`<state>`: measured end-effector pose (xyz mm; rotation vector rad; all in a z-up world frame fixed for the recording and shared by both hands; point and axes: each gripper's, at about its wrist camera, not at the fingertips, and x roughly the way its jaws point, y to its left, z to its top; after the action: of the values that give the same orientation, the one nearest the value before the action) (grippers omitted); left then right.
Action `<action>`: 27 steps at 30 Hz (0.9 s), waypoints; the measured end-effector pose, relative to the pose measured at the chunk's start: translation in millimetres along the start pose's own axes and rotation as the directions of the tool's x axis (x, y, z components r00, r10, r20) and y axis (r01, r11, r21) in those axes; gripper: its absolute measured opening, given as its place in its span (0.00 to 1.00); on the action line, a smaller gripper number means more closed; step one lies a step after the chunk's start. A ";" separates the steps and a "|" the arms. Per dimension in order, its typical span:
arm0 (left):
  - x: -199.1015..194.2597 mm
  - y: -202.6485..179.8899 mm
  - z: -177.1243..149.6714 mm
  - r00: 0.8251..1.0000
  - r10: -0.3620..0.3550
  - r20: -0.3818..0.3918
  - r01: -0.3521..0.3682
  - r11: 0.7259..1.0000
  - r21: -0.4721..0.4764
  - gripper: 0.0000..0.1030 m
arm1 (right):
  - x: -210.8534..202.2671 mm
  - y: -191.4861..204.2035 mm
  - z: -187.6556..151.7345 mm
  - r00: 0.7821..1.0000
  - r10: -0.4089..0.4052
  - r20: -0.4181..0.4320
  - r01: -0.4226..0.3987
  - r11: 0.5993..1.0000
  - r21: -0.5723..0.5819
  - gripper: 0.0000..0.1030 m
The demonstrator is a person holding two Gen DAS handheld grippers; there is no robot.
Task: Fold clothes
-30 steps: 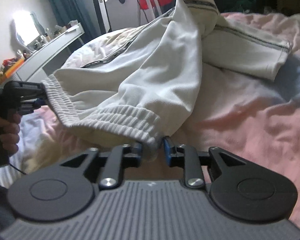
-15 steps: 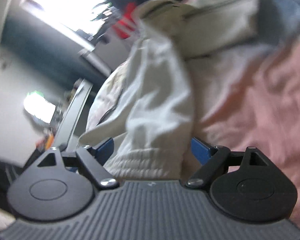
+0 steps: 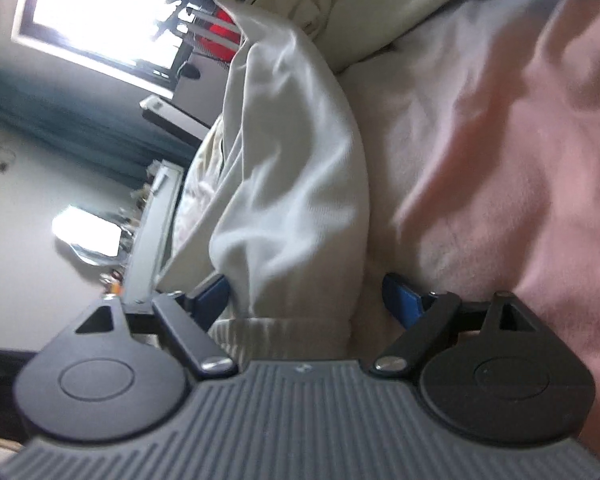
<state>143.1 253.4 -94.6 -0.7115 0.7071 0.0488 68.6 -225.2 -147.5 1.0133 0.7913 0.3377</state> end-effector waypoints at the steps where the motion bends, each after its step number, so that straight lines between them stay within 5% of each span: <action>1: 2.4 0.5 0.4 1.000 -0.001 -0.005 0.001 1.000 0.008 0.76 | -0.4 -1.5 0.0 1.000 0.021 -0.009 -0.021 1.000 0.016 0.68; 5: 9.9 -1.7 -3.6 0.999 -0.005 -0.039 0.008 0.998 0.055 0.74 | -1.2 4.5 -3.4 0.990 0.136 -0.032 -0.135 0.990 0.031 0.54; 7: 14.6 -0.4 -5.6 0.998 -0.007 -0.063 0.011 0.998 0.058 0.61 | -0.7 13.2 -3.3 0.984 0.175 -0.035 -0.175 0.984 -0.016 0.54; 12: 12.9 -3.7 -5.7 0.998 -0.028 -0.054 0.030 0.999 0.045 0.42 | 9.1 0.0 -3.4 0.997 0.075 -0.037 -0.074 0.997 0.021 0.54; 15: 4.6 -12.7 -2.0 1.000 -0.012 -0.018 0.013 0.998 0.066 0.17 | 13.6 7.2 -4.8 0.995 0.091 -0.052 -0.092 0.996 -0.021 0.47; 17: -3.1 -18.0 6.3 1.000 0.006 0.010 -0.007 0.997 0.072 0.14 | 11.7 23.0 -11.9 0.987 0.145 -0.070 -0.149 0.987 -0.054 0.42; 24: -19.7 -28.1 99.5 0.995 0.046 0.092 -0.056 0.992 0.117 0.12 | 44.3 97.5 -63.7 0.975 0.215 -0.063 -0.219 0.973 -0.068 0.37; 27: -30.8 -36.3 158.9 0.974 0.090 0.210 -0.131 0.973 0.189 0.12 | 95.3 141.9 -81.4 0.958 0.265 -0.108 -0.272 0.961 -0.057 0.36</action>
<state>221.2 328.9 30.8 -0.4643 0.5483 0.1474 88.5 -45.7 -90.7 1.0444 0.7255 0.6501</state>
